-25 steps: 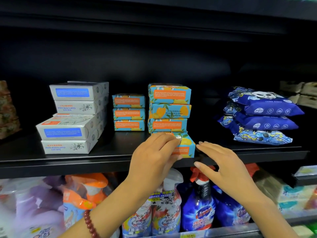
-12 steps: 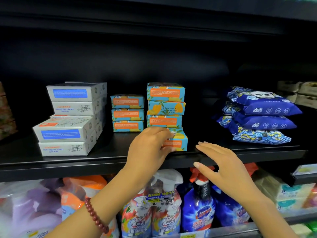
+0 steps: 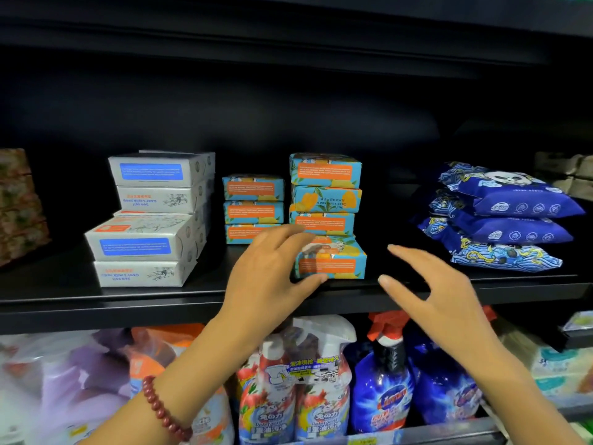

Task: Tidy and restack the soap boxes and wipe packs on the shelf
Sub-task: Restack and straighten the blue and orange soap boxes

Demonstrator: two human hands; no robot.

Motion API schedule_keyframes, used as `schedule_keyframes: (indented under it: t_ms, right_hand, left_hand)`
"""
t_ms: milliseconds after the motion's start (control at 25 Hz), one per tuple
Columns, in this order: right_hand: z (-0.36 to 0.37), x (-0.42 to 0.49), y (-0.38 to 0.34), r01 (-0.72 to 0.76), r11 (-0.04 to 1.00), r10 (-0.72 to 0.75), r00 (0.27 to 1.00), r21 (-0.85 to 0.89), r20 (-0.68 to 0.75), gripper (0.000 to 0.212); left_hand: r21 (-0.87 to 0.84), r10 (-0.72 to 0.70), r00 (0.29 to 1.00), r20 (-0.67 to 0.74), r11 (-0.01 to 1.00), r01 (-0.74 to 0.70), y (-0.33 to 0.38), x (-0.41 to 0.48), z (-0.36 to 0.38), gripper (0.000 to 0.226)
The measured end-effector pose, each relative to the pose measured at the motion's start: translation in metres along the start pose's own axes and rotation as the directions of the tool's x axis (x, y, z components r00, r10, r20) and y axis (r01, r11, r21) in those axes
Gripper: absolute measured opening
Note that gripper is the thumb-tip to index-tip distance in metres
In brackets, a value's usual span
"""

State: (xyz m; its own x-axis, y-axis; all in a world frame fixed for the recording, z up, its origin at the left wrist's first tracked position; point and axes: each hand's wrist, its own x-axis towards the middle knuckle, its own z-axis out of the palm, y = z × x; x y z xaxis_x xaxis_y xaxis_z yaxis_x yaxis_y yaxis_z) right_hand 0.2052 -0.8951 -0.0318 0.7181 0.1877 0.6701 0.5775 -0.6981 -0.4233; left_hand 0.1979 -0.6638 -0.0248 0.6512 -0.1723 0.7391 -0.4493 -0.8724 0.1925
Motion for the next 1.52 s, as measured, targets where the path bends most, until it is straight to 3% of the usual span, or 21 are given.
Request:
schedule_keyframes:
  t_ms: [120, 280, 400, 520, 600, 720, 920, 1040, 1160, 1280, 1360, 1520]
  right_hand:
    - [0.005, 0.027, -0.037, 0.133, 0.983, -0.113, 0.981, 0.129, -0.155, 0.043]
    - [0.042, 0.071, -0.098, 0.326, 0.939, -0.323, 0.945, 0.105, -0.046, 0.046]
    - [0.080, 0.109, -0.127, 0.367, 0.927, -0.345, 0.916, -0.078, 0.206, 0.053]
    - [0.110, 0.140, -0.134, 0.339, 0.843, -0.202, 0.919, -0.417, 0.339, 0.045]
    - [0.123, 0.146, -0.134, 0.320, 0.781, -0.179, 0.938, -0.537, 0.298, 0.044]
    - [0.130, 0.146, -0.133, 0.299, 0.761, -0.203, 0.952, -0.575, 0.227, 0.040]
    - [0.126, 0.144, -0.137, 0.352, 0.699, -0.340, 0.929, -0.622, 0.144, 0.029]
    - [0.117, 0.138, -0.139, 0.439, 0.682, -0.426, 0.889, -0.585, 0.170, 0.029]
    - [0.097, 0.125, -0.134, 0.480, 0.773, -0.488, 0.868, -0.415, 0.095, 0.033]
    - [0.071, 0.105, -0.124, 0.407, 0.899, -0.417, 0.908, -0.159, -0.035, 0.041]
    - [0.050, 0.090, -0.110, 0.376, 0.926, -0.377, 0.921, -0.036, -0.095, 0.044]
    - [0.019, 0.062, -0.072, 0.365, 0.931, -0.359, 0.920, 0.010, -0.160, 0.042]
  left_hand:
    - [0.066, -0.053, 0.995, -0.089, 0.996, 0.059, -0.028, -0.023, -0.021, 0.052]
    - [0.143, -0.114, 0.993, -0.003, 0.983, 0.113, -0.047, -0.048, -0.039, 0.059]
    - [0.159, -0.101, 0.995, 0.017, 0.982, 0.097, -0.050, -0.052, -0.042, 0.056]
    - [0.143, -0.112, 0.994, 0.012, 0.984, 0.109, -0.051, -0.052, -0.043, 0.050]
    - [0.141, -0.109, 0.994, 0.020, 0.984, 0.105, -0.051, -0.052, -0.043, 0.049]
    - [0.127, -0.103, 0.994, 0.022, 0.987, 0.099, -0.051, -0.052, -0.043, 0.049]
    - [0.145, -0.085, 0.996, -0.005, 0.986, 0.085, -0.052, -0.052, -0.041, 0.050]
    - [0.144, -0.066, 0.998, -0.023, 0.987, 0.068, -0.053, -0.052, -0.040, 0.055]
    - [0.153, -0.067, 0.997, -0.023, 0.986, 0.070, -0.054, -0.053, -0.039, 0.056]
    - [0.155, -0.081, 0.997, 0.015, 0.985, 0.078, -0.053, -0.052, -0.041, 0.055]
    - [0.133, -0.106, 0.994, 0.036, 0.986, 0.100, -0.051, -0.052, -0.042, 0.056]
    - [0.083, -0.108, 0.994, -0.016, 0.991, 0.109, -0.046, -0.031, -0.044, 0.049]
